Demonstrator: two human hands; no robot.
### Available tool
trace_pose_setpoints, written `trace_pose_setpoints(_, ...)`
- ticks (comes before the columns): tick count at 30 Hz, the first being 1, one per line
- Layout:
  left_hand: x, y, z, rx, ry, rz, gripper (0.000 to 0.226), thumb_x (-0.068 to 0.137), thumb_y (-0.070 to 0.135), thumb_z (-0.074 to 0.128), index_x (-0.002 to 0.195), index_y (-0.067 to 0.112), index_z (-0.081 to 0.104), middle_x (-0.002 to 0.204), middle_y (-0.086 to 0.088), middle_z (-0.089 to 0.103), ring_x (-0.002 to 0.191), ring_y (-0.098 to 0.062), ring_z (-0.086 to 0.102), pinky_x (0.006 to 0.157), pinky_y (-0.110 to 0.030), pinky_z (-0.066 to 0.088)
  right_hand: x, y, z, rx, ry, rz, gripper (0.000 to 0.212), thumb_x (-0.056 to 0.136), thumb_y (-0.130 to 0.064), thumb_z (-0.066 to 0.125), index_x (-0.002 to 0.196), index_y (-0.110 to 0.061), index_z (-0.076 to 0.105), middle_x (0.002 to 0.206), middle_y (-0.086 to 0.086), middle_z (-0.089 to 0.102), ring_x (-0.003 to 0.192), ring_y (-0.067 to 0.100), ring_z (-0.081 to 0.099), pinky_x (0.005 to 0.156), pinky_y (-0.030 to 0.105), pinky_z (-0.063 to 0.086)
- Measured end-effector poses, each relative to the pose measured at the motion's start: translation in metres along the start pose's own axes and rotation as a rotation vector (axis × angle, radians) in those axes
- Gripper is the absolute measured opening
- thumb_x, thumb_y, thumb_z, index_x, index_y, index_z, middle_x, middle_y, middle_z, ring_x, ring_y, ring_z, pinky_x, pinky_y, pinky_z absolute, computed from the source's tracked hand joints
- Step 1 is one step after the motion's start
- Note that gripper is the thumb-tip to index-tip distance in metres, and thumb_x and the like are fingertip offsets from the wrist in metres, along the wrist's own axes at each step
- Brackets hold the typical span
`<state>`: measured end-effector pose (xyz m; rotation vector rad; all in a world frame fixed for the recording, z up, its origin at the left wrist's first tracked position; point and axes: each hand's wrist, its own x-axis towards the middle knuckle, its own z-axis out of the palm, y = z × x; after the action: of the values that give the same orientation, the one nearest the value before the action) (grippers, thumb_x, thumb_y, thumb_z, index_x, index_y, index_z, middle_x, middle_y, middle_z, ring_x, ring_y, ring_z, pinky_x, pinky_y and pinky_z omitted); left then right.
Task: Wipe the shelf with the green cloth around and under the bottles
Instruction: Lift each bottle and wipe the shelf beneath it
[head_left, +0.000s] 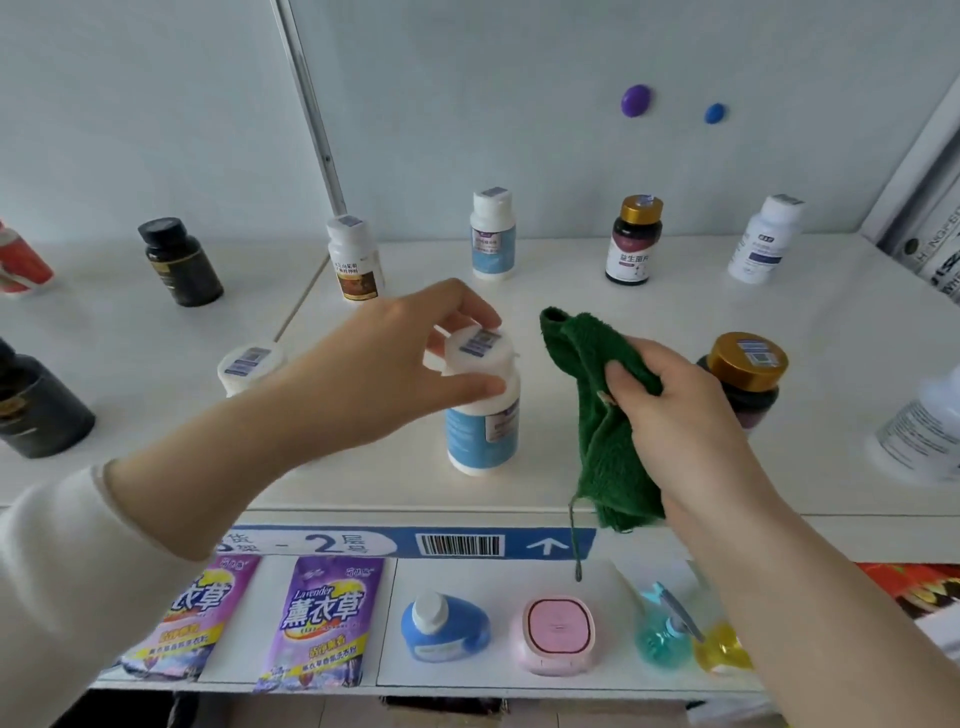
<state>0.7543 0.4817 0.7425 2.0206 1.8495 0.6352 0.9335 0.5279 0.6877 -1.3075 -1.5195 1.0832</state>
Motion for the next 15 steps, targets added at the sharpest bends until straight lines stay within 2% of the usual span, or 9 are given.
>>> trace_pose_setpoints(5,0.003,0.000,0.004,-0.017,-0.049,0.032,0.037,0.072,0.041,0.065,0.103,0.042,0.045,0.089,0.033,0.051,0.092,0.014,0.051,0.075,0.000,0.041,0.032,-0.010,0.013,-0.002,0.053,0.015,0.028,0.095,-0.018,0.044,0.118,-0.023,0.059,0.101,0.007,0.065,0.095,0.029,0.061,0.087,0.048,0.052)
trace_pose_setpoints(8,0.008,-0.001,-0.005,0.004,-0.160,0.053,0.045,0.067,0.058,0.058,0.107,0.046,0.042,0.098,0.033,0.050,0.097,0.016,0.048,0.078,-0.005,0.044,0.055,-0.015,0.023,-0.026,0.081,0.021,0.029,0.095,-0.018,0.044,0.121,-0.017,0.058,0.101,0.007,0.063,0.097,0.028,0.061,0.090,0.046,0.051)
trace_pose_setpoints(11,0.022,-0.003,-0.028,-0.015,-0.249,0.050,0.063,0.055,0.069,0.046,0.113,0.045,0.045,0.108,0.032,0.052,0.102,0.017,0.050,0.081,-0.002,0.045,0.080,-0.016,0.032,-0.041,0.114,0.021,0.031,0.094,-0.014,0.044,0.122,-0.014,0.057,0.097,0.004,0.058,0.097,0.026,0.059,0.089,0.038,0.050)
trace_pose_setpoints(14,0.064,-0.014,-0.054,0.022,-0.136,0.089,0.052,0.067,0.060,0.051,0.114,0.036,0.050,0.103,0.028,0.055,0.086,0.024,0.052,0.071,0.006,0.041,0.105,-0.013,0.041,-0.106,0.172,0.014,0.032,0.093,-0.011,0.044,0.121,-0.014,0.058,0.104,0.007,0.061,0.098,0.025,0.056,0.087,0.036,0.046)
trace_pose_setpoints(15,0.086,-0.019,-0.059,0.070,-0.076,0.106,0.046,0.074,0.053,0.056,0.115,0.034,0.049,0.104,0.025,0.056,0.085,0.021,0.054,0.069,0.004,0.042,0.114,-0.012,0.044,-0.142,0.191,0.000,0.033,0.093,-0.011,0.044,0.122,-0.014,0.058,0.110,0.009,0.063,0.099,0.025,0.056,0.084,0.035,0.045)
